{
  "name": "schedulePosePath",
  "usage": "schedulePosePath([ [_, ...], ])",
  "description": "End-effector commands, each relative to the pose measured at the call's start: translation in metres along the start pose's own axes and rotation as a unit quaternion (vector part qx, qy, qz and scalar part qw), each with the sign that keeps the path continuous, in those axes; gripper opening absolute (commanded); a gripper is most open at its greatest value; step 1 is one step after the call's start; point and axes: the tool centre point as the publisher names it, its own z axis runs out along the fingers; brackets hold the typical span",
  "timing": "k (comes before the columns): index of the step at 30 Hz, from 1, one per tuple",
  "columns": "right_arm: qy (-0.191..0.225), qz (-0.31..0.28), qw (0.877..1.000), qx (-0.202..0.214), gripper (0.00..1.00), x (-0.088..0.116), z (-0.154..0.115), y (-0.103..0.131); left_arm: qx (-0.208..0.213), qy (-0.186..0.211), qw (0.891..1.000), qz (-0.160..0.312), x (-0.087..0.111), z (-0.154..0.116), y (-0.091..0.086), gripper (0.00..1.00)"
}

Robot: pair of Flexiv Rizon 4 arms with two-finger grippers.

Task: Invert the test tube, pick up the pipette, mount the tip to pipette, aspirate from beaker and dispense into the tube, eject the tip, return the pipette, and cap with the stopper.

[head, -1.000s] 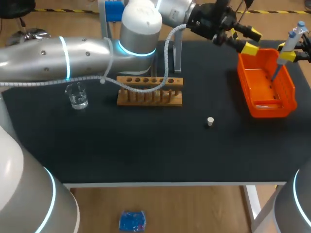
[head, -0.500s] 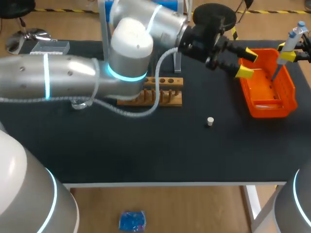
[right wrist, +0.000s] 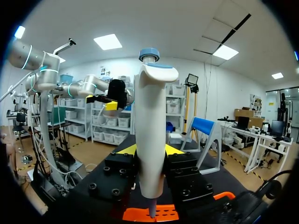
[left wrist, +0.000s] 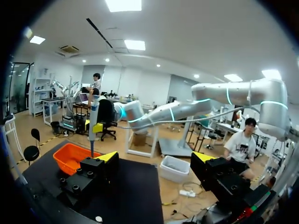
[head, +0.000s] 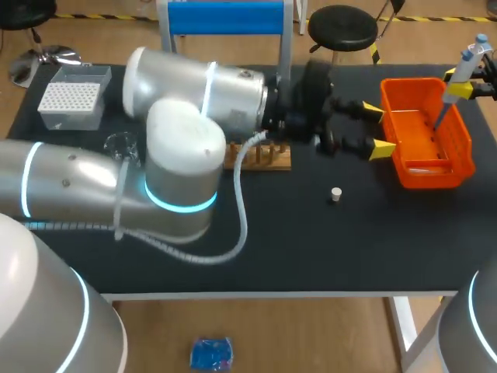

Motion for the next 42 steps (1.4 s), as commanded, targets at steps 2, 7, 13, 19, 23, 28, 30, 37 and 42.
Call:
schedulePosePath([
  [2,0.001,0.0,1.0,0.001,0.0,0.0,0.0,0.001,0.004,-0.085,0.996,0.0,0.005,0.001,0.002,1.0],
  [7,0.001,0.0,1.0,0.001,0.0,0.0,0.0,0.001,0.022,-0.142,0.989,-0.046,-0.036,-0.022,0.034,1.0],
  [13,0.001,0.0,1.0,0.001,0.0,0.0,0.0,0.001,0.018,-0.199,0.977,-0.07,-0.059,-0.063,0.061,1.0],
  [19,0.001,0.0,1.0,0.001,0.0,0.0,0.0,0.001,0.01,-0.105,0.994,0.002,-0.049,-0.074,0.051,1.0],
  [23,0.001,0.0,1.0,0.001,0.0,0.0,0.0,0.001,-0.017,-0.076,0.997,-0.013,-0.044,-0.081,0.057,1.0],
  [28,0.001,0.0,1.0,0.001,0.0,0.0,0.0,0.001,-0.03,-0.066,0.997,-0.015,-0.049,-0.093,0.06,1.0],
  [30,0.001,0.0,1.0,0.001,0.0,0.0,0.0,0.001,-0.016,-0.041,0.999,0.014,-0.051,-0.096,0.058,1.0],
  [37,0.001,0.0,1.0,0.001,0.0,0.0,0.0,0.001,-0.039,0.008,0.998,0.041,-0.057,-0.099,0.055,1.0],
  [42,0.001,0.0,1.0,0.001,0.0,0.0,0.0,0.001,-0.039,0.002,0.998,0.046,-0.057,-0.103,0.062,1.0],
])
